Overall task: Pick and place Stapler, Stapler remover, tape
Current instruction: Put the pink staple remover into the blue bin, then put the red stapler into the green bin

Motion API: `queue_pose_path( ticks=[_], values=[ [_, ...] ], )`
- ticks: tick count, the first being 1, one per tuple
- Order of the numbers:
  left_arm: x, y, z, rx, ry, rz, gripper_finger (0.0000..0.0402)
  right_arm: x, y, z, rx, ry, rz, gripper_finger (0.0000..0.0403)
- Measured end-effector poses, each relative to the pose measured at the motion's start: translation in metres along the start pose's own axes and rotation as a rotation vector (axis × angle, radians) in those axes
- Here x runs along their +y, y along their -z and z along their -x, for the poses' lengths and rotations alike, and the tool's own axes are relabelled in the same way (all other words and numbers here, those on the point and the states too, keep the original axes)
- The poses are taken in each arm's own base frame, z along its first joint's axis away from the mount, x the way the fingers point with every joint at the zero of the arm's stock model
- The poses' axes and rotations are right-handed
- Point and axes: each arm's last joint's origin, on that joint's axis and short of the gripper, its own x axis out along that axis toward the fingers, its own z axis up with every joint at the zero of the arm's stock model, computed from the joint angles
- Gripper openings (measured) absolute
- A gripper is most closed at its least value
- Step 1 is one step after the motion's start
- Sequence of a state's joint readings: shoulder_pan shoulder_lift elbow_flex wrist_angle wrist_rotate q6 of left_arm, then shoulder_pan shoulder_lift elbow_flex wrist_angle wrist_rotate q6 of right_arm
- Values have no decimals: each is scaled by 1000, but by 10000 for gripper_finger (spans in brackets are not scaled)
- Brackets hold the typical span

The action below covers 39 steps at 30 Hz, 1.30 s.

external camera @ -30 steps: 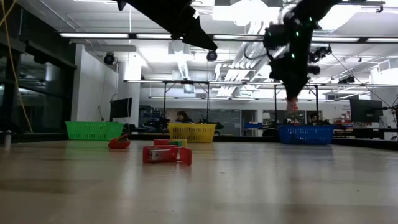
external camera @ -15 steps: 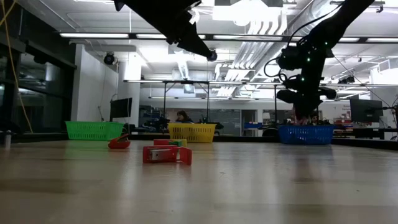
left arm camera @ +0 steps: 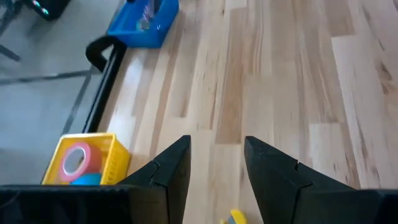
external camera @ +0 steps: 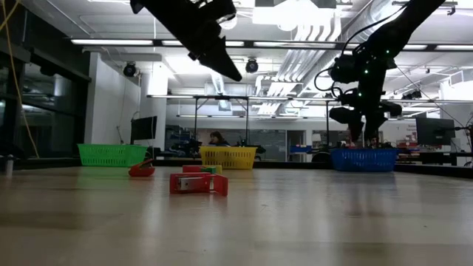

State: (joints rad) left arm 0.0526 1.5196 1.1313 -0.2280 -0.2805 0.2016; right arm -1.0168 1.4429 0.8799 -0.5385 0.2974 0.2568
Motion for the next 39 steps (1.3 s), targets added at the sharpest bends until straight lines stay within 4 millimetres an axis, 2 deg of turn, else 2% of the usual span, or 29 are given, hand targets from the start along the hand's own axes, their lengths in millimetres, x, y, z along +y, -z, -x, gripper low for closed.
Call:
queue_pose_path(
  ticks=[9, 17, 23, 31, 39],
  values=[
    [-1, 18, 2, 189, -31, 35, 147, 2, 0, 6, 6, -101, 10, 223],
    [-3, 42, 9, 438, -34, 61, 147, 4, 0, 29, -51, -253, 52, 221],
    [-6, 56, 18, 603, 39, 52, 147, 10, 2, 51, -124, -306, 112, 221],
    [-9, 65, 20, 667, 102, 42, 147, 17, 8, 73, -182, -362, 155, 219],
    [-22, 97, 8, 674, 202, 80, 147, 18, 20, 100, -239, -419, 252, 220]
  ],
)
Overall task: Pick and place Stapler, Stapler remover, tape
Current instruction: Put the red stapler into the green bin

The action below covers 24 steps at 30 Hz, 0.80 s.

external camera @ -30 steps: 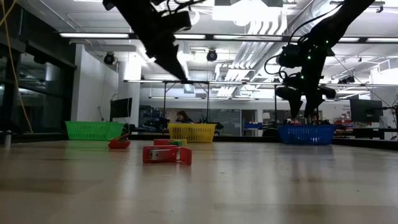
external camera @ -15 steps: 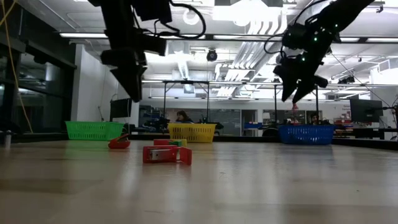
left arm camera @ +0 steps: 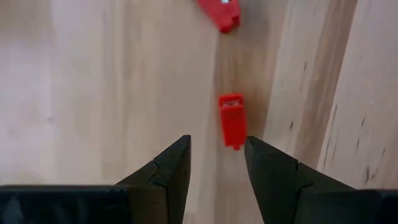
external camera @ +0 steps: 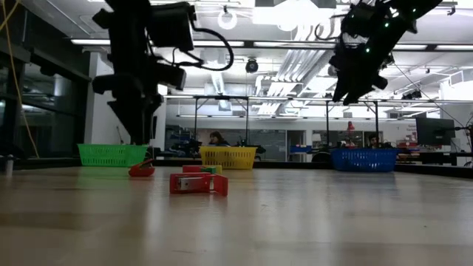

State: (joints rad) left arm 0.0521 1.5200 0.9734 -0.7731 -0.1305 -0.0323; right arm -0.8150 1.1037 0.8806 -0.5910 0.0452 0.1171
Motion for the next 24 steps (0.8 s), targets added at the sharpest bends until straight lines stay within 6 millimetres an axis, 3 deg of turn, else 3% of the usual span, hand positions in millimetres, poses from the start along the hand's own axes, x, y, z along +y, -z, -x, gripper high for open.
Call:
queue_pose_path(
  ticks=[12, 16, 24],
  values=[
    [-5, 15, -24, -26, 66, 4, 147, 36, 17, 57, -97, -368, 156, 220],
    [-6, 19, -31, -44, 79, 4, 147, 44, 44, 73, -185, -444, 182, 220],
    [-7, 19, -34, -69, 99, -30, 147, 49, 95, 70, -443, -747, 38, 220]
  ],
)
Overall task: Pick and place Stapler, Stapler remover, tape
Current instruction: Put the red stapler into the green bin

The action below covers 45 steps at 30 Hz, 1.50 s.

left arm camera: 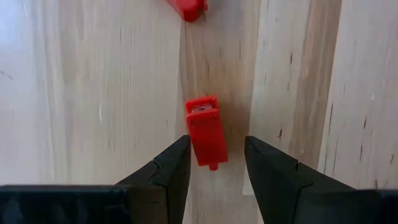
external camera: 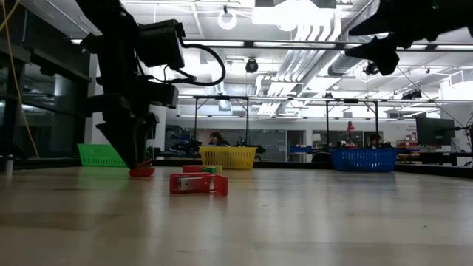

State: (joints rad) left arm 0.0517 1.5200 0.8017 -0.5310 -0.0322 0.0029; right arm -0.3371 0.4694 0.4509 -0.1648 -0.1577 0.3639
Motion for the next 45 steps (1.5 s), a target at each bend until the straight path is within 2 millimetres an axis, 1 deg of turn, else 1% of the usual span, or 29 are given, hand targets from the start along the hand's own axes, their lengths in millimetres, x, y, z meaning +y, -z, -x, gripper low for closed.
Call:
queue_pose_path(
  ticks=[3, 7, 15, 21, 25, 28, 33, 45],
  values=[
    [0, -1, 0, -9, 1, -16, 147, -1, 17, -1, -85, -73, -36, 221],
    [0, -1, 0, -9, 1, -17, 147, -3, 36, -5, -146, -97, -62, 220],
    [0, -1, 0, -8, 1, -18, 147, 0, 58, -9, -215, -113, -83, 220],
    [0, -1, 0, -8, -6, -18, 147, -4, 72, -9, -189, -131, -121, 220],
    [0, -1, 0, -8, -10, -18, 147, -6, 74, -5, -206, -156, -133, 220],
    [0, -1, 0, -9, -11, -18, 147, -6, 73, -2, -225, -167, -131, 220],
    [0, -1, 0, -10, -12, -14, 147, -8, 76, 2, -204, -146, -126, 219],
    [0, -1, 0, -11, -12, 8, 147, -10, 77, 19, -250, -145, -113, 220]
  ],
)
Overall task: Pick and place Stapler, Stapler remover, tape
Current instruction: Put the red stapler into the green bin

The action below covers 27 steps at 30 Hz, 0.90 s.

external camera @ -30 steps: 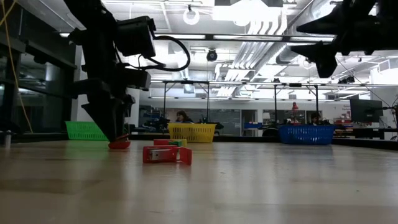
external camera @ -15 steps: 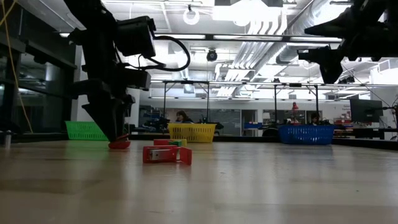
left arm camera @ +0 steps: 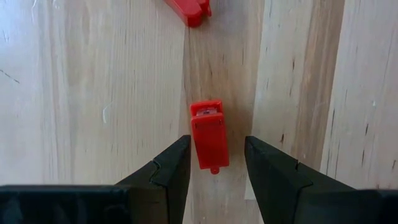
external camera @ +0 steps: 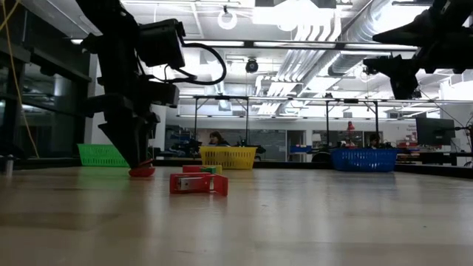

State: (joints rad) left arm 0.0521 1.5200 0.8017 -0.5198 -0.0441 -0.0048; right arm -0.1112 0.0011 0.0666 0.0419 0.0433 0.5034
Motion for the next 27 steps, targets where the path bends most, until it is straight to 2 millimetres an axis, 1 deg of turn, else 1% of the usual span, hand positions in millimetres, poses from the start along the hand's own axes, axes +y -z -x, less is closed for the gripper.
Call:
queue_pose_path(
  ticks=[7, 20, 27],
  values=[
    [0, 0, 0, 3, 5, 1, 147, -2, 3, 0, 31, 28, 19, 221],
    [0, 0, 0, 3, 16, 1, 147, -8, 8, 0, 65, 141, 142, 221],
    [0, 0, 0, 2, 11, 0, 147, -7, 9, 0, 77, 106, 43, 220]
  ],
)
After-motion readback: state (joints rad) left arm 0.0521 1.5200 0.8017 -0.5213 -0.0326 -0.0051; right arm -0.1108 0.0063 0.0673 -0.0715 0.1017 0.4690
